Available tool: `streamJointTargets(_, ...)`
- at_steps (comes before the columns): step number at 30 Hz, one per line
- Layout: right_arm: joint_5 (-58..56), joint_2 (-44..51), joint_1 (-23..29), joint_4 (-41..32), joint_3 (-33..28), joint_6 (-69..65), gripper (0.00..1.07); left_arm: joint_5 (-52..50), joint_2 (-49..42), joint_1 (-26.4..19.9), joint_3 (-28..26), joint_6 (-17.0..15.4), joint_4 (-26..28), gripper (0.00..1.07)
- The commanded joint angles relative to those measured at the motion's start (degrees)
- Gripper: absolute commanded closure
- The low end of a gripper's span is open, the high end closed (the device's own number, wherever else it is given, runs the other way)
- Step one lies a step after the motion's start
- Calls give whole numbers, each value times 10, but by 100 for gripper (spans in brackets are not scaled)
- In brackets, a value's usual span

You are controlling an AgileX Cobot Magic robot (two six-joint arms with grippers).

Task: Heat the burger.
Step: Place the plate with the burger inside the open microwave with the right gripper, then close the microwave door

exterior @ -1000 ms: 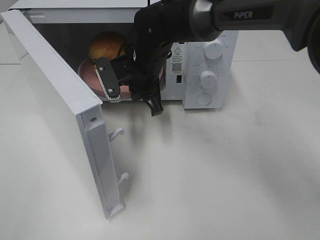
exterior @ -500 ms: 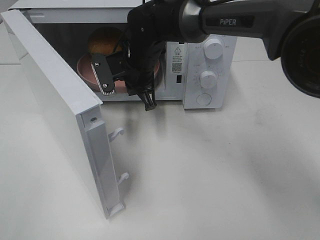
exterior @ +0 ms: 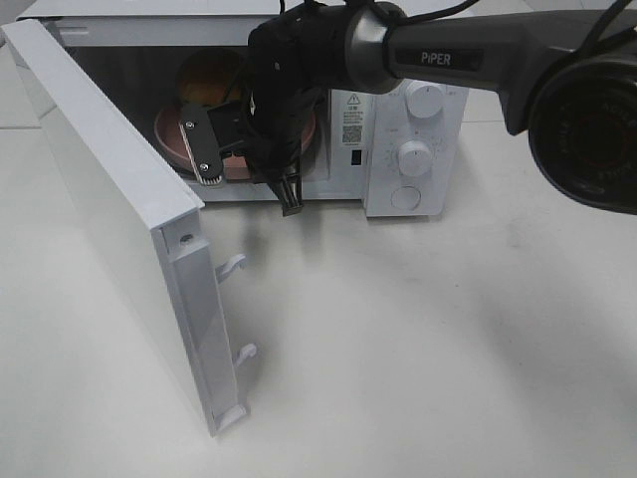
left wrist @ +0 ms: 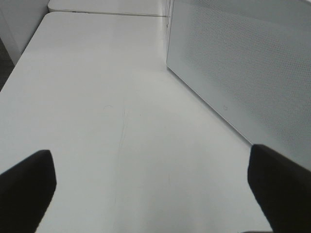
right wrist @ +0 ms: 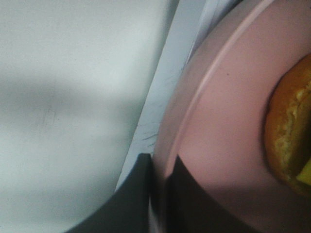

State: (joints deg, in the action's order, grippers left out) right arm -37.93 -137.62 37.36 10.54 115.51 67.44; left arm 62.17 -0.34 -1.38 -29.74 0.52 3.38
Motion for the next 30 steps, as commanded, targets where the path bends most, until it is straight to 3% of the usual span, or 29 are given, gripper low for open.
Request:
streamJointTargets(1, 30, 1, -4, 11, 9, -5, 100, -7, -9, 2, 1, 0, -2, 7)
streamJointTargets(6, 41, 0, -4, 11, 9, -10, 91, -7, -9, 2, 1, 0, -2, 7)
streamJointTargets(9, 44, -1, -4, 11, 9, -11, 75, -7, -9, 2, 1, 0, -2, 7)
streamJointTargets(12, 45, -1, -4, 11, 9, -12, 66, -7, -9, 2, 1, 0, -2, 7)
streamJointTargets(30, 70, 0, -4, 13, 9, -72, 50, -7, -9, 2, 1, 0, -2, 7)
